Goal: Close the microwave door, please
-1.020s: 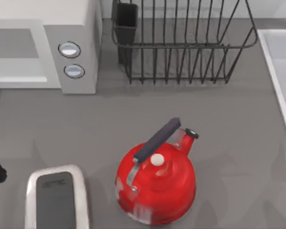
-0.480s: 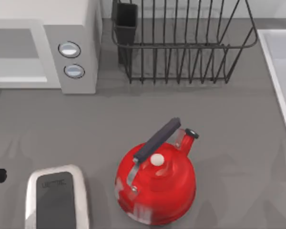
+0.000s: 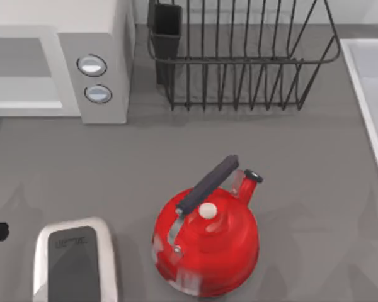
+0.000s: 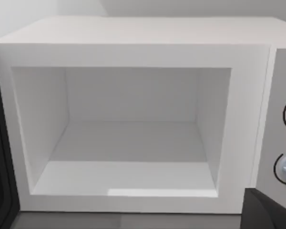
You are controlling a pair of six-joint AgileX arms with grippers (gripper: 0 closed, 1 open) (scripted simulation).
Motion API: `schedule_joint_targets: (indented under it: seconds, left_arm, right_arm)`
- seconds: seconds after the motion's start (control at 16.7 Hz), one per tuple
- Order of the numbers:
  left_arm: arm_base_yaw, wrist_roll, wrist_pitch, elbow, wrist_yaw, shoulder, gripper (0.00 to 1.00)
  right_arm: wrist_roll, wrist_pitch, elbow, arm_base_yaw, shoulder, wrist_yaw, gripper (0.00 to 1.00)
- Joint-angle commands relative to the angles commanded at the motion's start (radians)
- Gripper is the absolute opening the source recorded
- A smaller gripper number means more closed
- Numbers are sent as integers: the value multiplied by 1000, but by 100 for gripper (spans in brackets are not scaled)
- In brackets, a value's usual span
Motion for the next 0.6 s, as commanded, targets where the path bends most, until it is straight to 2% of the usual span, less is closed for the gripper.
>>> schedule_joint_targets:
  seconds: [0.18, 0.48, 0.6]
  left_arm:
    - [17, 0, -9, -4, 17, -13, 0]
    - [186, -2, -70, -34, 186, -104, 0]
    - [230, -2, -87, -42, 230, -129, 0]
  right_arm:
    - [0, 0, 0, 0, 0, 0, 100]
    - [0, 0, 0, 0, 0, 0, 100]
    - [0, 0, 0, 0, 0, 0, 100]
